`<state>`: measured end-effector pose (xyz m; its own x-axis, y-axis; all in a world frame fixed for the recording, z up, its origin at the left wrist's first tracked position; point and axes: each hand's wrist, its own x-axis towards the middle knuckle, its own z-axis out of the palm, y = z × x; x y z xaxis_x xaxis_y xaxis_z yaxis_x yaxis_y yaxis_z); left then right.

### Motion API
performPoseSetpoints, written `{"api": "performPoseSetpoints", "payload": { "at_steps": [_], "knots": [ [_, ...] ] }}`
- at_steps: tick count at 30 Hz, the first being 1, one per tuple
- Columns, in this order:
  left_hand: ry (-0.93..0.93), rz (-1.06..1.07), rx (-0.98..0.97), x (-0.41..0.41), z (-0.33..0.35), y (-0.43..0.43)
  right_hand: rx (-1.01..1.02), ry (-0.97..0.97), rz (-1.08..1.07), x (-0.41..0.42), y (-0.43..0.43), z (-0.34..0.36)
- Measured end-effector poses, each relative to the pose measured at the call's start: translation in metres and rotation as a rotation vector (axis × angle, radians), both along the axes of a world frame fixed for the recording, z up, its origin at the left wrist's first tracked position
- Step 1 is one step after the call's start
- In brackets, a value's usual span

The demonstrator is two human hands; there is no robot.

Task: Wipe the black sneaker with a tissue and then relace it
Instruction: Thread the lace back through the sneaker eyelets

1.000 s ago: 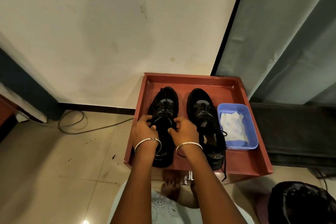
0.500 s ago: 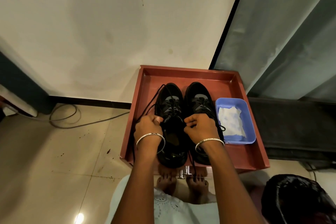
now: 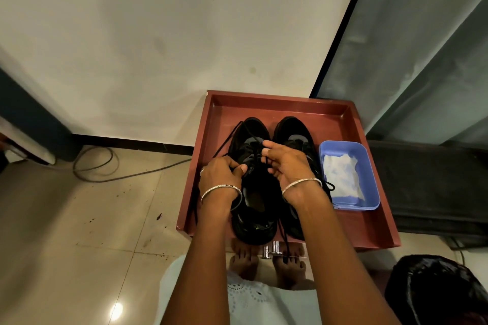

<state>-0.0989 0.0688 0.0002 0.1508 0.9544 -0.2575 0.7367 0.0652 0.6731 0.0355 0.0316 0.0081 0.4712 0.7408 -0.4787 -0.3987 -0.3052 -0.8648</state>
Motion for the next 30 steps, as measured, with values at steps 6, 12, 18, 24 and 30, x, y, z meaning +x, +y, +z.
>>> {"api": "performPoseSetpoints", "payload": {
  "at_steps": [6,12,18,24,30],
  "knots": [
    [0.036,0.069,-0.001,0.005,-0.004,0.002,0.078,0.217,0.086,0.011,-0.009,0.018],
    [0.167,0.08,0.015,0.009,-0.002,0.005,0.52,0.289,-0.106,0.044,-0.035,0.043],
    [0.24,0.101,0.051,0.01,-0.003,0.007,0.47,0.049,-0.136,0.084,-0.079,0.061],
    [0.43,0.161,0.053,0.012,0.008,0.001,-0.417,-0.238,0.425,0.076,-0.103,0.068],
    [0.232,0.128,0.139,0.013,0.003,0.008,-0.672,-1.085,0.155,0.078,-0.084,0.046]
  ]
}}
